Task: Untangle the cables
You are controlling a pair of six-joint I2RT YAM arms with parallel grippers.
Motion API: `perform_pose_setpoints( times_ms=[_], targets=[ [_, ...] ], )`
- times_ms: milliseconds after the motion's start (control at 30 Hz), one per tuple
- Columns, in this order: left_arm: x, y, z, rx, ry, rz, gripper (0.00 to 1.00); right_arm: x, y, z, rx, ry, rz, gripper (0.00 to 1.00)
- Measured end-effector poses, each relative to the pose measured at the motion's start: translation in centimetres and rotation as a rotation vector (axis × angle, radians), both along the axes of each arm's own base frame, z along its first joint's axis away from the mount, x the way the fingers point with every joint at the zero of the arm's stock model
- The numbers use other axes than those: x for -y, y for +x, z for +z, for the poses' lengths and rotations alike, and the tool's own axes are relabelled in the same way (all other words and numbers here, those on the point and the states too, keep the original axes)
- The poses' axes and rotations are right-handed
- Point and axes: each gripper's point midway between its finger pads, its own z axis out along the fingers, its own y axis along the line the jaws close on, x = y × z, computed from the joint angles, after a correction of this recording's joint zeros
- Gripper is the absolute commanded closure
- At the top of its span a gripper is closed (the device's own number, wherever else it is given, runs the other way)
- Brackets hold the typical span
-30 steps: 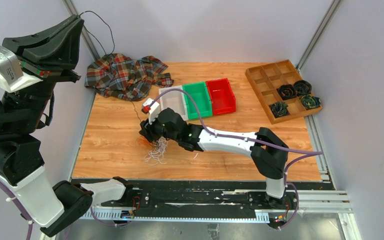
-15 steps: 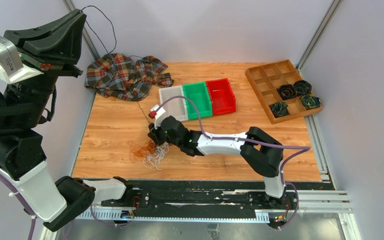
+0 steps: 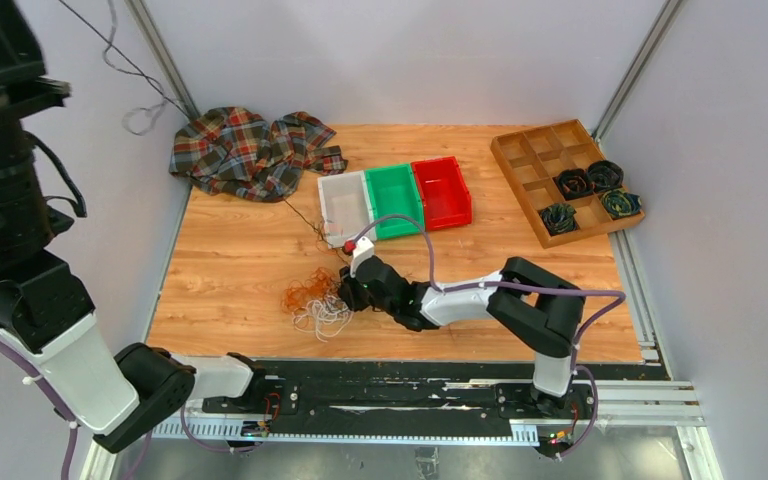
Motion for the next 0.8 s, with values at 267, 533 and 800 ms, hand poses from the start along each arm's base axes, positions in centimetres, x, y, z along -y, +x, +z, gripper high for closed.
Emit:
perform_pose_setpoints(
  times_ms=[267, 533, 800],
  targets=[
    [-2.6, -3.1, 2.4, 0.137, -0.089, 0.064, 0.99, 3.7, 0.0, 1.3, -0.014, 0.062, -0.094, 1.00],
    [-5.1, -5.1, 4.1, 0.245, -0.198, 0.131, 0.99, 9.3, 1.7, -0.5, -0.130, 0.091, -0.316, 1.00],
    [-6.6, -7.4, 4.9, 0.340, -0.253, 0.160, 0.99, 13.0, 2.0, -3.2, -0.246, 0.101, -0.491, 0.99]
  ],
)
